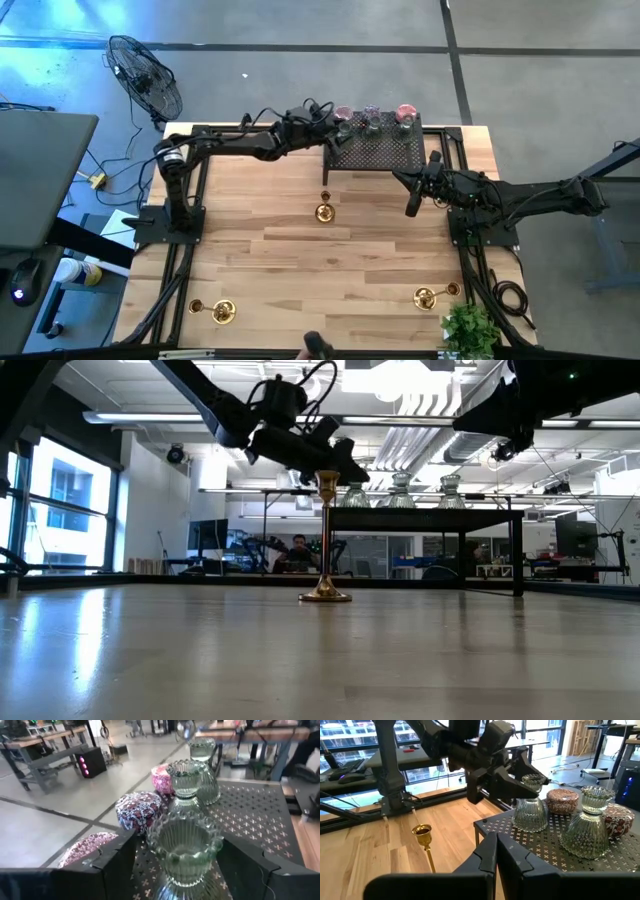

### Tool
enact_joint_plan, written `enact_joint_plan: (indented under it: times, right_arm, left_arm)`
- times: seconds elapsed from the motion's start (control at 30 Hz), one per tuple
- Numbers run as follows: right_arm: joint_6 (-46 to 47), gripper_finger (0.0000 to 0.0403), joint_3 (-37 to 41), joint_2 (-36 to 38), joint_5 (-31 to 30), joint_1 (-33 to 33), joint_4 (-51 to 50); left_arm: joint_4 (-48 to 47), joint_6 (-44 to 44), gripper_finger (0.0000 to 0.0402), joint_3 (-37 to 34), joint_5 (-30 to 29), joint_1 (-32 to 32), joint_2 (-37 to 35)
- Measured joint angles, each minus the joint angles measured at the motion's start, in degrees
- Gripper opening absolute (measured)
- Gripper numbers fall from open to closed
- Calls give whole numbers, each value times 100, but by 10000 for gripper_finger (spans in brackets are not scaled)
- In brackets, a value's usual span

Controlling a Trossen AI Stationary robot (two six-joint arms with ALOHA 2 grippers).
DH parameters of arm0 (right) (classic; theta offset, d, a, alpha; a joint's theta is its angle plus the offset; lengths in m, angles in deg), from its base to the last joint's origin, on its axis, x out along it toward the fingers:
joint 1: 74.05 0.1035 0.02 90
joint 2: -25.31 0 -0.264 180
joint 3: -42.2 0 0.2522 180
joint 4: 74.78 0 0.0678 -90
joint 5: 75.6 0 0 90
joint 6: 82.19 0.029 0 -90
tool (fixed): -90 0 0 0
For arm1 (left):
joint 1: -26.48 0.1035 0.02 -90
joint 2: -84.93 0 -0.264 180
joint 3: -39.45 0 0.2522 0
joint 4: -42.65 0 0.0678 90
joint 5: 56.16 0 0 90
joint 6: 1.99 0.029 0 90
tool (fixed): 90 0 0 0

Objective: Pick & Place candle stick holders
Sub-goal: Put the glass candle holder on the shelf

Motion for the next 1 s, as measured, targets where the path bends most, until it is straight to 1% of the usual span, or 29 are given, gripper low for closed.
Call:
enact_joint_plan:
  times: [0.1, 0.33, 0.43, 0.53, 0.6, 0.67, 0.83, 0.9, 1.0]
  right_arm:
    - [0, 1, 0, 2, 0, -2, 0]
    - [0, 1, 0, 2, 11, -2, 0]
    - [0, 2, 0, 2, 11, 0, 0]
    - [-1, 1, 0, 2, 11, 0, 0]
    - [-22, 1, 0, 2, 9, -2, 0]
    - [-24, 2, 0, 2, 0, -2, 0]
    - [4, 1, 0, 2, 1, -1, 2]
    - [6, 1, 0, 2, 9, 0, 2]
    - [5, 2, 0, 2, 9, 0, 2]
  left_arm:
    - [-657, 221, 256, 203, 34, 0, -163]
    - [-2091, 518, 253, 414, 19, -2, -575]
    - [-2677, 616, 232, 419, 47, -4, -753]
    - [-3108, 613, 192, 415, 223, -10, -794]
    - [-3128, 617, 157, 306, 476, -43, -787]
    - [-2915, 655, 117, 197, 621, -139, -700]
    - [-2343, 647, 24, 126, 428, -209, -478]
    - [-2192, 533, 7, 133, 267, -180, -442]
    - [-2114, 463, 12, 133, 179, -111, -395]
